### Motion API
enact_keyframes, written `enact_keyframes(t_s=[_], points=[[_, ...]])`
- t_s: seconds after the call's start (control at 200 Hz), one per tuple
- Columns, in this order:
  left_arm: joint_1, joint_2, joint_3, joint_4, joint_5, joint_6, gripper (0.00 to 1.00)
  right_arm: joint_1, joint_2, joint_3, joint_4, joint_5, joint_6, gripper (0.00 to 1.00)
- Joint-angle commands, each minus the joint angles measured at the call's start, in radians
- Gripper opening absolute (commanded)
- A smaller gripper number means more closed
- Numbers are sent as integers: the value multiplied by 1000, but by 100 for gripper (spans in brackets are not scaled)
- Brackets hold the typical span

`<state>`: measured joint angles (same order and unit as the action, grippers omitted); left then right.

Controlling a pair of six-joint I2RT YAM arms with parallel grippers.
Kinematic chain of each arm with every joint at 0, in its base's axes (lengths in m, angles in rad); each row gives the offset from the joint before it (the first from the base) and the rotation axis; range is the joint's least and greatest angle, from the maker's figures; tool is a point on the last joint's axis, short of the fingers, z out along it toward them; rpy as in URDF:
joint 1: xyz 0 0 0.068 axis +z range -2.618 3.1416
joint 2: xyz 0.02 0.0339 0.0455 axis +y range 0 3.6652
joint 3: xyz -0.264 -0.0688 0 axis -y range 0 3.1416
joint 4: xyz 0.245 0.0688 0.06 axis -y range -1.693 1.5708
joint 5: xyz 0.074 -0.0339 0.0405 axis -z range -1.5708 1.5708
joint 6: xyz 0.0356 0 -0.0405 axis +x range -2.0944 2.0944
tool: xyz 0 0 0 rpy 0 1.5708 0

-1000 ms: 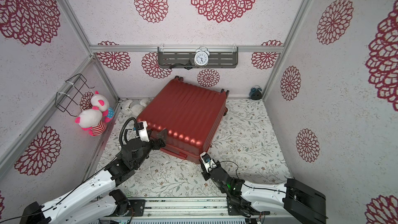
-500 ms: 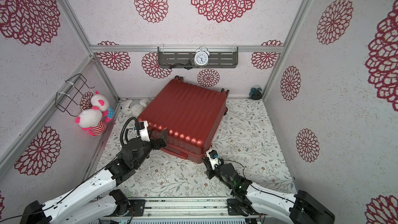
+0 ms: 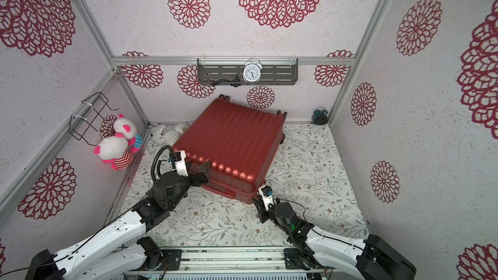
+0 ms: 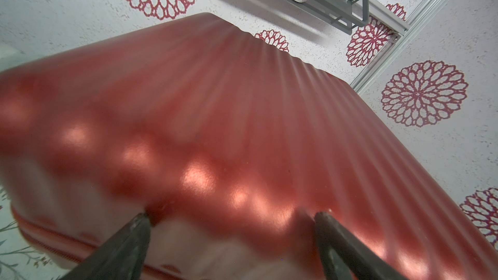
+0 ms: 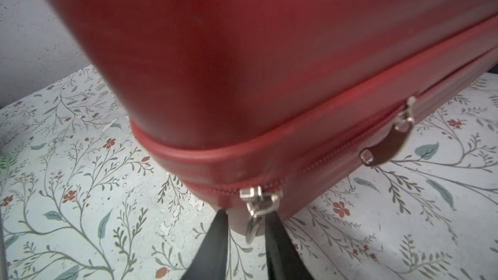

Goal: Open the suitcase zippers
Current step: Unzip the zipper on the suitcase.

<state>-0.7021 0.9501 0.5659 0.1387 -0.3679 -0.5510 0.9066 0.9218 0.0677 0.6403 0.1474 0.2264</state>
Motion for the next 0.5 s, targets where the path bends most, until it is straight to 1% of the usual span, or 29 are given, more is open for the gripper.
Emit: enact_keyframes(t_s=[0.0,0.125,0.275,0.355,0.43,0.495], points=[[-4,36,12,-18,92,12,98,-9,0,44,0,-1,-6,20],[-5,42,13,-17,92,12,98,-8,-11,47,-32,8,-12,12],[-5,47,14,-16,93,11,98,-8,-52,40,-69,43,-12,10],[-5,49,14,-13,93,11,98,-8,-76,47,-107,72,-14,7],[-4,49,14,-14,96,9,98,-8,-94,58,-154,108,-16,0],[-5,49,14,-13,97,9,98,-8,-105,61,-174,122,-19,0]])
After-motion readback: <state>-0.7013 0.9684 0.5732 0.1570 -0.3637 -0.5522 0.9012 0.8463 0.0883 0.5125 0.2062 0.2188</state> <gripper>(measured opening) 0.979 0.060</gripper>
